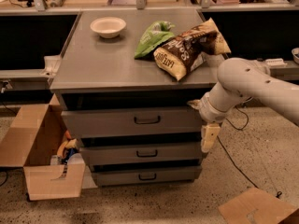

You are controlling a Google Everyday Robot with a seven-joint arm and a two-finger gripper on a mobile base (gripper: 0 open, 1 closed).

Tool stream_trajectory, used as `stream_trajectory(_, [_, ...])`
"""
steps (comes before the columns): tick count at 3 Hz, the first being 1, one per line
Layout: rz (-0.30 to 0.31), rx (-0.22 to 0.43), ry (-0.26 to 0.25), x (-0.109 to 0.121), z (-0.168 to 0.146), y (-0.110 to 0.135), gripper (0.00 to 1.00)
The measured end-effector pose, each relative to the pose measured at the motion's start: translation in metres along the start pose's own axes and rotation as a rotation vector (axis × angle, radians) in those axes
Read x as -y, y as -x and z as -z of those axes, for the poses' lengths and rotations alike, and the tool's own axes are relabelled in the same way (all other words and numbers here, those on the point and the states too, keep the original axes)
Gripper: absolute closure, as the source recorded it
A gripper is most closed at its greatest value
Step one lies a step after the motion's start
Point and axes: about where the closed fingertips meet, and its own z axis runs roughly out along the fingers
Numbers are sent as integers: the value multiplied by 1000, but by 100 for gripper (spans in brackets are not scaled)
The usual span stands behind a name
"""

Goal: Open top drawer

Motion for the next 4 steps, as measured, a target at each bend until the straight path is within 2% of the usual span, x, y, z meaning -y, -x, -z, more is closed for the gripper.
stream_trajectory(1, [29,9,22,11,-19,1,18])
stream_trajectory(2, [37,28,16,6,-19,7,43])
stream_trajectory(3, [37,28,16,8,-13,8,73])
stream_trajectory(4, [37,28,16,6,-12,9,97])
